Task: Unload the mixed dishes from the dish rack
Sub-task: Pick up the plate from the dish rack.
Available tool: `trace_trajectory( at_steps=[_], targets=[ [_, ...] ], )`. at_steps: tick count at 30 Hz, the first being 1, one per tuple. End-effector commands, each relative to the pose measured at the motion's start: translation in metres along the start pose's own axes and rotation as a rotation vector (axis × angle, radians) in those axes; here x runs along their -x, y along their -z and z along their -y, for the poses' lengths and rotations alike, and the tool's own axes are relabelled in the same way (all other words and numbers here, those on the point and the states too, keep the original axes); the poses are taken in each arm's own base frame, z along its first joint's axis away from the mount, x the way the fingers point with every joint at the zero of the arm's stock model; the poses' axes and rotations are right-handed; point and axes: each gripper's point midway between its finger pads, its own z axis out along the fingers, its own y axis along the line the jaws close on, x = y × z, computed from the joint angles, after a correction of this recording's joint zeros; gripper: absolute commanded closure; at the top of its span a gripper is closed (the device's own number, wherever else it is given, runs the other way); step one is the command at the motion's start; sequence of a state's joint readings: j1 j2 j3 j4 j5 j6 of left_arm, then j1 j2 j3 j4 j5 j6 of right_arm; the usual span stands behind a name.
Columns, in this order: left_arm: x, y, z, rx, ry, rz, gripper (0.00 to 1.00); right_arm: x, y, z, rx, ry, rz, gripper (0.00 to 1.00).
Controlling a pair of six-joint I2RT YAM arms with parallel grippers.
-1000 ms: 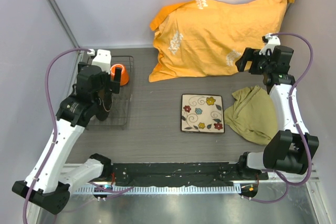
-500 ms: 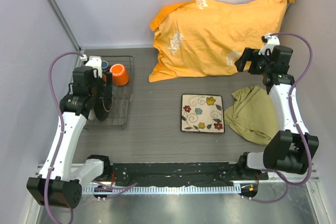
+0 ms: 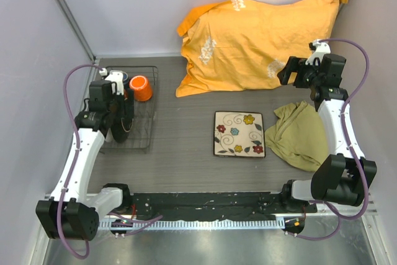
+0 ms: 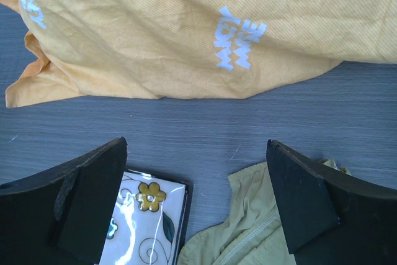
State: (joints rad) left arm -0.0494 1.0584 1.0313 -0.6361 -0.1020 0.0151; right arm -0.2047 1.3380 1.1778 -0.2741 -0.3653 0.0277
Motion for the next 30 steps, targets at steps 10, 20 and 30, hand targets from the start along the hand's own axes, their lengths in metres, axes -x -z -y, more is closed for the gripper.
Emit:
trace_trajectory(
  at_steps=[10,20,30],
  targets=[
    [-0.002,-0.013,0.004,-0.038,0.026,0.009,0.29,0.012,0.003,-0.002,0.005,0.024,0.034,0.00],
    [-0.003,-0.023,-0.003,-0.005,0.029,0.002,0.39,0.013,0.003,-0.002,0.004,0.026,0.036,0.00],
    [-0.001,-0.030,-0.008,0.022,0.034,0.015,0.53,0.010,0.001,-0.002,0.009,0.025,0.025,0.00]
  ],
)
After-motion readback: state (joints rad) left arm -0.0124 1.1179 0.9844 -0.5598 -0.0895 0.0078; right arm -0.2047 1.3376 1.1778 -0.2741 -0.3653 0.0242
